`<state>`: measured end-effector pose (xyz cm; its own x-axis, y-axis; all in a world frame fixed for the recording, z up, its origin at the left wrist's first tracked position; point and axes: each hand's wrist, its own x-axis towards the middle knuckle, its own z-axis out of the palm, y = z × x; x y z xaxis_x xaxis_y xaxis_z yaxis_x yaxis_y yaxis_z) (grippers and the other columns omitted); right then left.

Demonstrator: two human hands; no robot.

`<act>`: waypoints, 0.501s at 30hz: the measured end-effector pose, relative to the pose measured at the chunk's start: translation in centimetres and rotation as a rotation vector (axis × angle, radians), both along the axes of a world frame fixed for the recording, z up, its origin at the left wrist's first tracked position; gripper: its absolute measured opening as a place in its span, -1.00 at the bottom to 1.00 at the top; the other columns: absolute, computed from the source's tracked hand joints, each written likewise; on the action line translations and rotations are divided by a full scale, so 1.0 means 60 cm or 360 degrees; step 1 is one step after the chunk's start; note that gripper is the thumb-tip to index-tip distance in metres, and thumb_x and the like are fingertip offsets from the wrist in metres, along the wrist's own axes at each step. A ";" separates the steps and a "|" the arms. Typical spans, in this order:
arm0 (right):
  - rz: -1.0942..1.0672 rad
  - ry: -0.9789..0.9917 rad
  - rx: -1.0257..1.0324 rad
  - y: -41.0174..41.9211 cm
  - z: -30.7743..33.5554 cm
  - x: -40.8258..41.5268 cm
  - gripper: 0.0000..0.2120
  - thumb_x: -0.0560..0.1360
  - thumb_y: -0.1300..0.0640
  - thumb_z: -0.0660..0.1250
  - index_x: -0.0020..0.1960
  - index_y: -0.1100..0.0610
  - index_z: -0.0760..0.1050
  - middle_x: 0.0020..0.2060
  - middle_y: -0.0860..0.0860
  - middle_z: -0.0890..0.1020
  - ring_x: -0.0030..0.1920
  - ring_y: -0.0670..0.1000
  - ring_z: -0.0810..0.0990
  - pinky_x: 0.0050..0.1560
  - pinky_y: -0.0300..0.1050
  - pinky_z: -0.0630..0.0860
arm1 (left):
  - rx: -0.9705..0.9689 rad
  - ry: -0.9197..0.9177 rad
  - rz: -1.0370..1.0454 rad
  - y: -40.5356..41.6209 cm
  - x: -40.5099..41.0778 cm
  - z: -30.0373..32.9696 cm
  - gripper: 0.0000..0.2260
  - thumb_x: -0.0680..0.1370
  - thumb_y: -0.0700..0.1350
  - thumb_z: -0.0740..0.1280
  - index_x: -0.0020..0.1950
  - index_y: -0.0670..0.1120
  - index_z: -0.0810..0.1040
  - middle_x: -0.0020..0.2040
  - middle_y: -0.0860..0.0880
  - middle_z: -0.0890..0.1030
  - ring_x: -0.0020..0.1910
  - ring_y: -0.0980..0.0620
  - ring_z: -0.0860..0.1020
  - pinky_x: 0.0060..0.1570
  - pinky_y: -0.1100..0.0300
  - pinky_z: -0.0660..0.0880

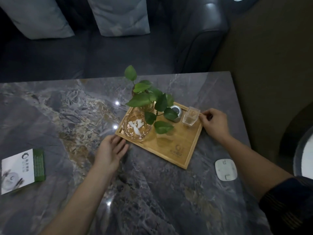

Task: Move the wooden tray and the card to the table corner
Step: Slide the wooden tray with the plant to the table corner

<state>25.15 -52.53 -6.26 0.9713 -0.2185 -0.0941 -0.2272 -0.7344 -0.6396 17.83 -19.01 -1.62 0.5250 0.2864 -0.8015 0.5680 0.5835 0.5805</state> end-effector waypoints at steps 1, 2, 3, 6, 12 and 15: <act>-0.0028 0.0015 0.0003 -0.005 -0.001 -0.005 -0.86 0.47 0.07 0.39 -0.10 0.15 0.63 -0.22 0.06 0.67 -0.20 0.02 0.61 -0.13 -0.05 0.56 | 0.0012 -0.0005 -0.0025 -0.005 0.007 0.001 -0.76 0.61 -0.17 0.16 0.23 -0.13 0.51 0.29 -0.10 0.57 0.29 -0.09 0.51 0.24 -0.06 0.47; -0.0047 0.0023 0.0008 -0.009 -0.002 -0.008 -0.87 0.47 0.08 0.39 -0.10 0.14 0.63 -0.22 0.06 0.67 -0.21 0.02 0.61 -0.14 -0.07 0.55 | 0.0023 -0.0012 -0.0042 -0.007 0.014 0.002 -0.81 0.61 -0.17 0.16 0.15 -0.11 0.52 0.28 -0.09 0.57 0.29 -0.09 0.51 0.24 -0.07 0.48; -0.0060 0.0034 0.0009 -0.012 -0.001 -0.013 -0.87 0.47 0.08 0.39 -0.11 0.15 0.62 -0.23 0.05 0.67 -0.21 0.02 0.61 -0.15 -0.08 0.55 | 0.0028 -0.0026 -0.0054 -0.010 0.021 0.005 -0.83 0.61 -0.16 0.15 0.09 -0.09 0.53 0.28 -0.09 0.57 0.29 -0.08 0.51 0.24 -0.08 0.48; -0.0096 0.0044 0.0023 -0.026 -0.005 -0.028 -0.87 0.46 0.09 0.40 -0.13 0.16 0.62 -0.25 0.06 0.67 -0.23 0.03 0.62 -0.18 -0.08 0.55 | 0.0098 -0.0053 -0.0117 -0.024 0.041 0.006 -0.83 0.62 -0.16 0.14 0.03 -0.07 0.53 0.26 -0.10 0.59 0.26 -0.07 0.53 0.28 -0.11 0.47; -0.0145 0.0071 0.0024 -0.042 -0.001 -0.069 -0.83 0.46 0.08 0.41 -0.20 0.18 0.60 -0.32 0.05 0.63 -0.30 0.03 0.59 -0.25 -0.09 0.50 | 0.0140 -0.0089 -0.0197 -0.045 0.076 0.006 -0.74 0.62 -0.14 0.16 0.27 -0.13 0.50 0.27 -0.09 0.60 0.26 -0.05 0.55 0.27 -0.13 0.50; -0.0213 0.0107 0.0045 -0.049 -0.001 -0.089 -0.83 0.46 0.08 0.42 -0.20 0.18 0.60 -0.35 0.03 0.61 -0.32 0.01 0.57 -0.26 -0.12 0.47 | 0.0178 -0.0109 -0.0292 -0.061 0.095 0.012 -0.74 0.61 -0.13 0.17 0.25 -0.12 0.53 0.26 -0.07 0.62 0.25 -0.02 0.56 0.26 -0.12 0.50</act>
<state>19.82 -55.44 -6.32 0.9249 -0.3418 -0.1662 -0.3650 -0.6766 -0.6395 23.52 -22.68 -0.92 0.6286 0.2660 -0.7308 0.6156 0.4040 0.6766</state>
